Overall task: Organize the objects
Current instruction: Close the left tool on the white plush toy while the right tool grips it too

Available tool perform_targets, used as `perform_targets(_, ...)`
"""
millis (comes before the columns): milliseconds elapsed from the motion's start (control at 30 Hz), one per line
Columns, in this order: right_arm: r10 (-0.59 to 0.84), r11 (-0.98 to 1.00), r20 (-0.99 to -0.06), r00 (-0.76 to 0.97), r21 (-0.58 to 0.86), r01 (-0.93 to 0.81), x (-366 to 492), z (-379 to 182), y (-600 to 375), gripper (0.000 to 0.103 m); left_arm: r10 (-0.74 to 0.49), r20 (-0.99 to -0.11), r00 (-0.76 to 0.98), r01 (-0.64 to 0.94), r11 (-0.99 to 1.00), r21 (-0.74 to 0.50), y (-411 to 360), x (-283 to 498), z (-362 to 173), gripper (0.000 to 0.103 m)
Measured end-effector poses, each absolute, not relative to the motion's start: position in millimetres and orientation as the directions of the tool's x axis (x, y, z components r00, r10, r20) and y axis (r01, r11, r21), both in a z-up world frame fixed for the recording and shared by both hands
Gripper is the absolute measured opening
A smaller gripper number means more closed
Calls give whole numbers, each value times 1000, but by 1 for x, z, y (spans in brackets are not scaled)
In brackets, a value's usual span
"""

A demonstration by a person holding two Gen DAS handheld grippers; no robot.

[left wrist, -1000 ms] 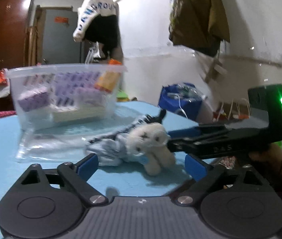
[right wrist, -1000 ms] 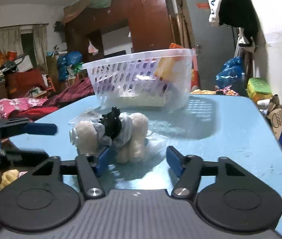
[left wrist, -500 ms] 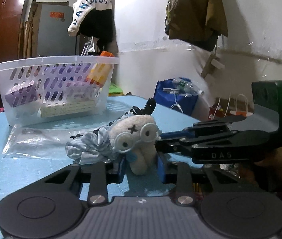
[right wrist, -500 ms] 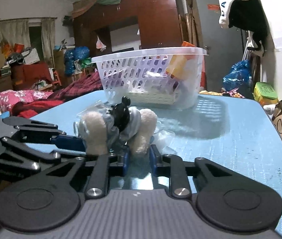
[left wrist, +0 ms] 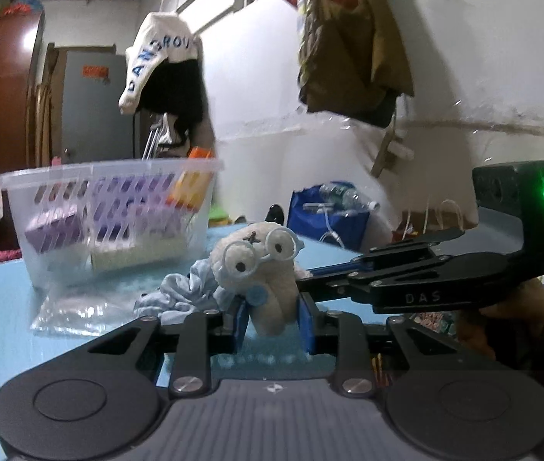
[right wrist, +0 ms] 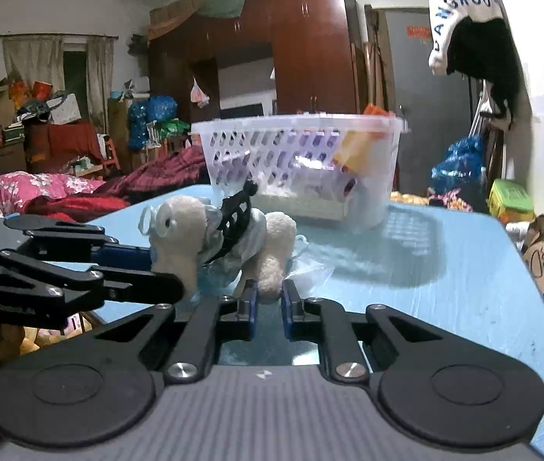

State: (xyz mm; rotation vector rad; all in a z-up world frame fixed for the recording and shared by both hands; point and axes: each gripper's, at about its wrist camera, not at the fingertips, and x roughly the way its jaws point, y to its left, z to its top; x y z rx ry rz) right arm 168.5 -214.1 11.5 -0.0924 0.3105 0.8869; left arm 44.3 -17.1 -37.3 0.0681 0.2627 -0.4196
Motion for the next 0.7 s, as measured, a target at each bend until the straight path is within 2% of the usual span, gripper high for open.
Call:
perform_targets(100, 738, 645, -275, 616, 19, -764, 165, 16, -212, 15, -393, -254, 884, 412, 911, 25, -18, 45, -34, 31)
perform_targets(333, 716, 650, -338, 611, 2, -760, 177, 8, -205, 17, -386, -286, 877, 408, 913, 20, -15, 55, -44, 31)
perform_targets(400, 694, 671, -319, 645, -37, -741, 171, 8, -205, 35, -380, -280, 882, 403, 915, 29, -15, 52, -44, 31)
perform_targets(433, 685, 678, -309, 660, -63, -733, 167, 9, -204, 37, -383, -279, 881, 406, 913, 30, -15, 52, -44, 31)
perform_targets(567, 684, 667, -313, 659, -97, -738, 164, 13, -196, 37, -385, -274, 881, 410, 911, 38, -17, 50, -44, 31)
perform_targets(700, 688, 649, -360, 630, -85, -756, 173, 8, -188, 36, -383, -283, 879, 409, 912, 35, -15, 52, -45, 31)
